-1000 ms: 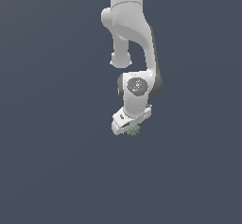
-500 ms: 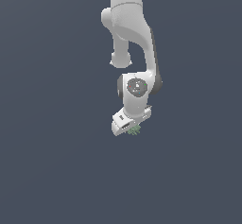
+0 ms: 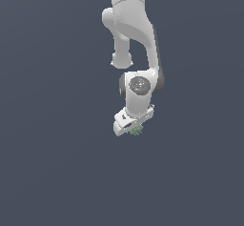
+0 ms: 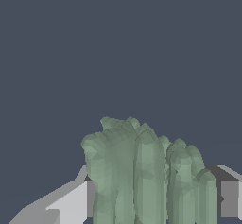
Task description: Pick up the object and move it to a goal position.
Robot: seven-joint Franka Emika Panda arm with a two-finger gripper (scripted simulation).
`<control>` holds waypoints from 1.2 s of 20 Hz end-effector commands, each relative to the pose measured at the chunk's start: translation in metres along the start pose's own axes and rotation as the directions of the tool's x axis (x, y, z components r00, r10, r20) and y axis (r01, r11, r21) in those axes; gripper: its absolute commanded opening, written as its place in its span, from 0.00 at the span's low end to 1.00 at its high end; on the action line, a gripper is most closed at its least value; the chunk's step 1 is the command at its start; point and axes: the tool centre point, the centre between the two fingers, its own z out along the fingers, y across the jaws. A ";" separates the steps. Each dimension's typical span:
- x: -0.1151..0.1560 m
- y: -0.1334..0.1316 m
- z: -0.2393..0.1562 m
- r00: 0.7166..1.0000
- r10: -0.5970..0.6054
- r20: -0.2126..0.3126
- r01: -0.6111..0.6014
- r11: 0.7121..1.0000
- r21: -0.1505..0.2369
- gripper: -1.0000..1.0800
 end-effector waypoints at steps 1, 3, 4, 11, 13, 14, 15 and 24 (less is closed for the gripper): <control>0.003 -0.004 -0.011 1.000 -0.001 -0.001 0.001 1.000 -0.001 0.00; 0.005 -0.009 -0.022 1.000 -0.001 -0.001 0.001 1.000 -0.001 0.00; 0.007 -0.012 -0.029 1.000 -0.001 -0.001 0.001 1.000 -0.001 0.00; 0.020 -0.038 -0.093 1.000 -0.001 -0.001 0.001 1.000 -0.001 0.00; 0.025 -0.048 -0.116 1.000 -0.002 -0.001 0.002 1.000 -0.001 0.00; 0.027 -0.052 -0.127 1.000 -0.002 -0.001 0.002 1.000 -0.001 0.00; 0.030 -0.057 -0.139 1.000 -0.002 -0.001 0.002 1.000 -0.001 0.00; 0.053 -0.097 -0.239 1.000 -0.002 -0.001 0.002 1.000 -0.001 0.00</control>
